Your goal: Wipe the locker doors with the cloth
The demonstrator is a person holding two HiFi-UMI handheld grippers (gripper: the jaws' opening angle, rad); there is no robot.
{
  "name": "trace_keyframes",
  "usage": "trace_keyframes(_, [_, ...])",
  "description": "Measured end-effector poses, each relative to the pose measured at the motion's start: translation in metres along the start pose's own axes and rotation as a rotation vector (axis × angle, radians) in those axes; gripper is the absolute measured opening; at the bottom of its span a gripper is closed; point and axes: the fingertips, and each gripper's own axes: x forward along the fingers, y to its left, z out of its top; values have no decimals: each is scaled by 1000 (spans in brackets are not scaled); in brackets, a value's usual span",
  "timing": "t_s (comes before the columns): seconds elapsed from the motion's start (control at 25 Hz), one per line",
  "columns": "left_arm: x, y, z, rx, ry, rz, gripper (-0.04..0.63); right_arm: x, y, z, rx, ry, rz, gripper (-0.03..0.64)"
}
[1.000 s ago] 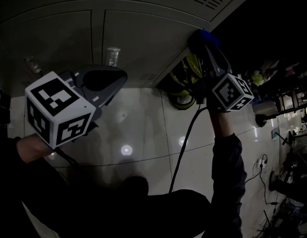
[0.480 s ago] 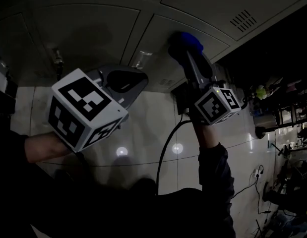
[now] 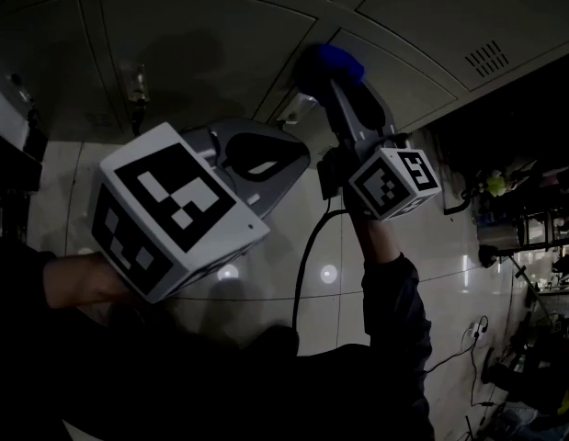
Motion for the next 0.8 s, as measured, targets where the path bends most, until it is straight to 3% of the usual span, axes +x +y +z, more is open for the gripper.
trace_keyframes(0.32, [19, 1, 5, 74, -27, -9, 0, -22, -35, 0, -27, 16, -55, 155])
trace_keyframes(0.56, [34, 3, -5, 42, 13, -14, 0, -52, -75, 0, -43, 35, -128, 155])
trace_keyframes(0.8, [45, -6, -4, 57, 5, -34, 0, -83, -116, 1, -54, 47, -205, 156])
